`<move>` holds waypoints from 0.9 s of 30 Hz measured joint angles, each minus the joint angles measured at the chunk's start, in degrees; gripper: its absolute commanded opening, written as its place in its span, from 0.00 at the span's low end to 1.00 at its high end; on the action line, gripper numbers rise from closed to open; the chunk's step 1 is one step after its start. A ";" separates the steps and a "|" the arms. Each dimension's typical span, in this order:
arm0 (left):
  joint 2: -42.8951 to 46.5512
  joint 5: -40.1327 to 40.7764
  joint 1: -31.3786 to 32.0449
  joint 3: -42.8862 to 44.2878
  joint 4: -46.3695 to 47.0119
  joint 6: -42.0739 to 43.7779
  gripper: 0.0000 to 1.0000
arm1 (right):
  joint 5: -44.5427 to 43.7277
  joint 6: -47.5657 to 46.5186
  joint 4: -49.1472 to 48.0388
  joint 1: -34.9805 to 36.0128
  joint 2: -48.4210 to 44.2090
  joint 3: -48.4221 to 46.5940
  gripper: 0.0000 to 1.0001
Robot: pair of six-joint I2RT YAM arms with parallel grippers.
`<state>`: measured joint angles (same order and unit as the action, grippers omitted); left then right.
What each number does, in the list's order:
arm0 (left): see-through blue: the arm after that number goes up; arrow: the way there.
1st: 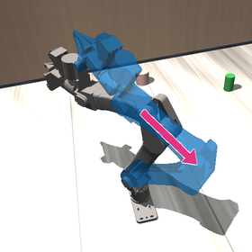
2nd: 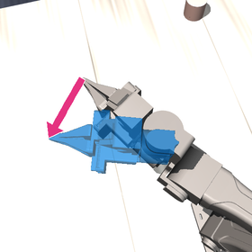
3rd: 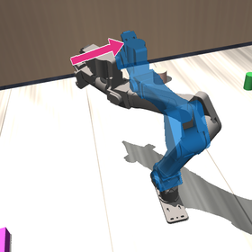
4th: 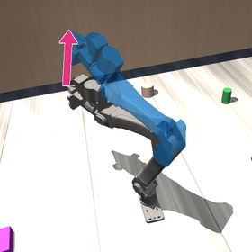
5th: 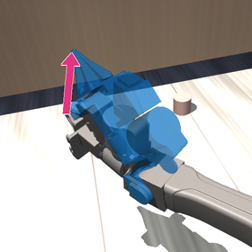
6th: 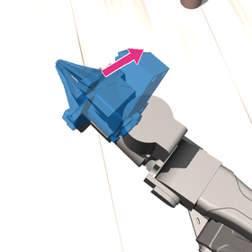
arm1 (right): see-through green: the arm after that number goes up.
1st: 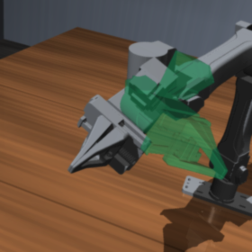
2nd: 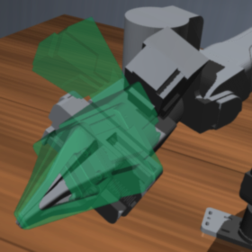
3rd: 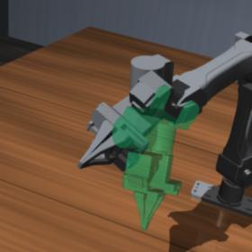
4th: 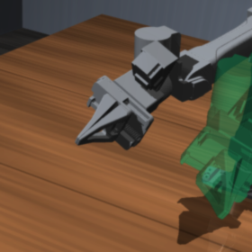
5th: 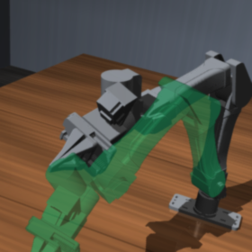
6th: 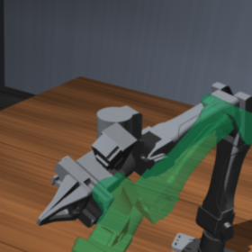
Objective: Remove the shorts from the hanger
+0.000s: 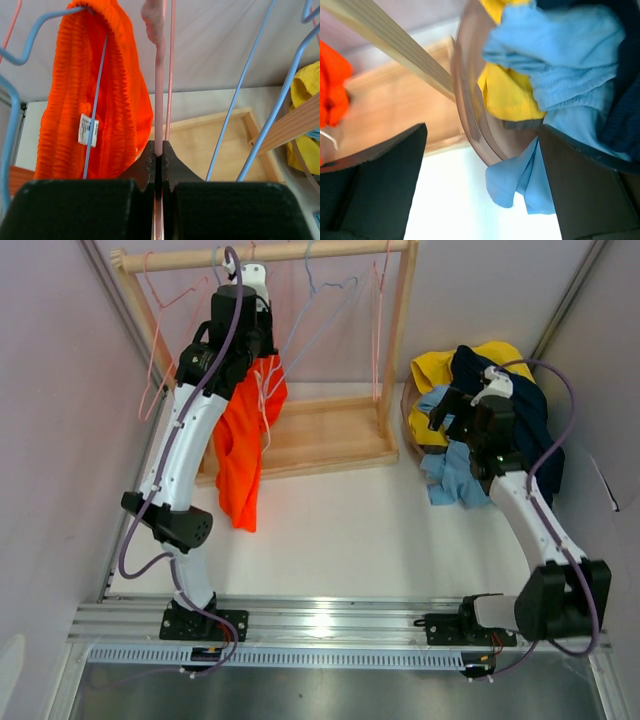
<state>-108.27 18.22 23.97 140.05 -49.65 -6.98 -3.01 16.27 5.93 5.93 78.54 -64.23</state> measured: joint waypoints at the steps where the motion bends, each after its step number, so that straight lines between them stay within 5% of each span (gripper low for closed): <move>1: -0.26 -0.24 -0.07 0.17 0.76 -0.02 0.00 | -0.04 0.04 -0.83 0.13 -3.13 1.90 0.99; 10: -3.28 -1.51 -0.15 1.77 2.51 -0.48 0.00 | -0.90 0.17 -0.92 5.03 -11.23 9.81 0.99; 24: 7.69 -0.35 -0.50 -19.45 16.26 -1.14 0.00 | -1.31 0.20 0.04 6.88 -15.10 10.45 1.00; 27: 11.82 -0.35 -0.50 -24.94 19.54 -1.84 0.22 | -1.36 0.20 0.17 7.30 -15.47 10.84 0.99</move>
<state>-96.44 17.87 23.46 115.11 -30.11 -8.82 -4.36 16.47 6.11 13.23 63.07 -53.39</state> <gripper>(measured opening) 0.081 0.993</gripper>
